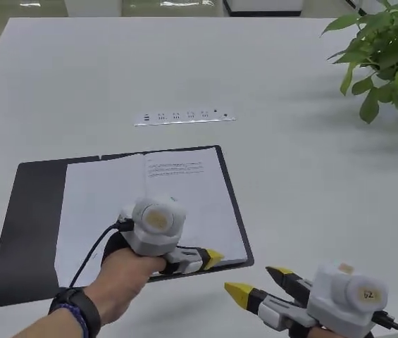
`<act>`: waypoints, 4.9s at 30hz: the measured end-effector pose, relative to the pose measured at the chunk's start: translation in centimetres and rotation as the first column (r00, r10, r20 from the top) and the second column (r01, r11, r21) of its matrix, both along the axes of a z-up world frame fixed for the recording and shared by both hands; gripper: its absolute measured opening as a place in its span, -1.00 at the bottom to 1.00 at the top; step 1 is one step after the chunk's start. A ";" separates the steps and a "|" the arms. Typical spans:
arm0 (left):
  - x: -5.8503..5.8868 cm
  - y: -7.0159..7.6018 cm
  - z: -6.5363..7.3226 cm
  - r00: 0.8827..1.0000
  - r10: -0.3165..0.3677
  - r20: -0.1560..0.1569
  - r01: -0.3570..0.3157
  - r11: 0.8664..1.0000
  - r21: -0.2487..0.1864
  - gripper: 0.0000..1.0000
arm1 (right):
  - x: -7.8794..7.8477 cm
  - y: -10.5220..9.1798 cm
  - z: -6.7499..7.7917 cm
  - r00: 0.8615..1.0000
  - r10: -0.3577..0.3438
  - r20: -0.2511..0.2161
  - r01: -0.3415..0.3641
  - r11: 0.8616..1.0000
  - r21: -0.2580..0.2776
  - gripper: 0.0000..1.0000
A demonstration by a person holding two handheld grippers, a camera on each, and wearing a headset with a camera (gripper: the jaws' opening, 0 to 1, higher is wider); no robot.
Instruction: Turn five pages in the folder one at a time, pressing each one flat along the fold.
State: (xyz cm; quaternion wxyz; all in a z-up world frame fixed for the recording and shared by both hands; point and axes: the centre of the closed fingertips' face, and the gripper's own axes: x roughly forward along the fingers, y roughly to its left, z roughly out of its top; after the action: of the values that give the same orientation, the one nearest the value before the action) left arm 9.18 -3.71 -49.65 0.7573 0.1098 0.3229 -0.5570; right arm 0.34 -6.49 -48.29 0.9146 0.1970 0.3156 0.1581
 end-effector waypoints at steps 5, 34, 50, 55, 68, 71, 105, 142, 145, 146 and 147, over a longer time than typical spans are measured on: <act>0.1 -1.4 -1.2 0.999 0.029 -0.018 -0.029 1.000 -0.003 0.28 | 0.1 0.0 -0.1 1.000 0.001 -0.008 -0.001 1.000 0.008 0.30; 1.1 -2.3 -5.6 0.990 0.028 0.136 -0.046 0.991 0.128 0.17 | 0.3 -1.1 -1.7 0.999 -0.021 -0.044 0.022 0.999 0.027 0.30; 2.0 -1.8 -5.0 0.993 0.069 0.090 -0.076 0.994 0.076 -0.06 | 4.4 -1.7 -1.1 1.000 -0.009 0.013 0.009 0.999 0.037 0.24; 1.9 -1.9 -5.1 0.995 0.062 0.080 -0.068 0.994 0.080 -0.05 | 6.6 -1.9 -0.5 0.999 -0.009 0.041 0.007 0.999 0.047 0.21; 1.9 -2.0 -5.0 0.996 0.064 0.055 -0.068 0.996 0.066 -0.02 | 9.4 -1.4 -0.5 0.998 0.018 0.068 -0.025 0.995 0.099 0.14; 1.9 -2.0 -4.9 0.996 0.066 0.054 -0.069 0.995 0.066 -0.02 | 9.9 -1.4 -0.8 0.998 0.018 0.066 -0.025 0.993 0.111 0.11; 1.6 -1.9 -4.8 0.998 0.047 0.050 -0.050 0.996 0.071 0.01 | 10.3 -0.4 -1.0 0.997 0.049 0.061 -0.058 0.984 0.170 -0.05; 0.8 5.3 0.5 0.985 0.154 0.076 -0.155 0.988 -0.003 0.20 | 10.5 1.5 1.5 0.992 -0.036 0.118 -0.004 0.946 0.324 -1.00; 1.1 6.3 0.9 0.982 0.169 0.084 -0.169 0.986 -0.005 0.21 | 10.8 2.3 2.1 0.991 -0.032 0.127 -0.013 0.941 0.339 -1.00; 1.2 6.8 1.2 0.981 0.175 0.086 -0.175 0.984 -0.006 0.21 | 10.9 2.7 2.3 0.991 -0.027 0.130 -0.019 0.940 0.342 -1.00; 1.3 7.0 1.3 0.980 0.178 0.089 -0.179 0.984 -0.007 0.22 | 10.9 3.0 2.5 0.991 -0.024 0.132 -0.023 0.939 0.343 -1.00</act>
State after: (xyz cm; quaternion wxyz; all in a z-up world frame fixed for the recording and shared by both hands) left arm 10.46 3.34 -48.31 0.8178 0.1058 0.2976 -0.4811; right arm 11.20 -3.44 -45.75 0.8853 0.3428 0.2208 0.2233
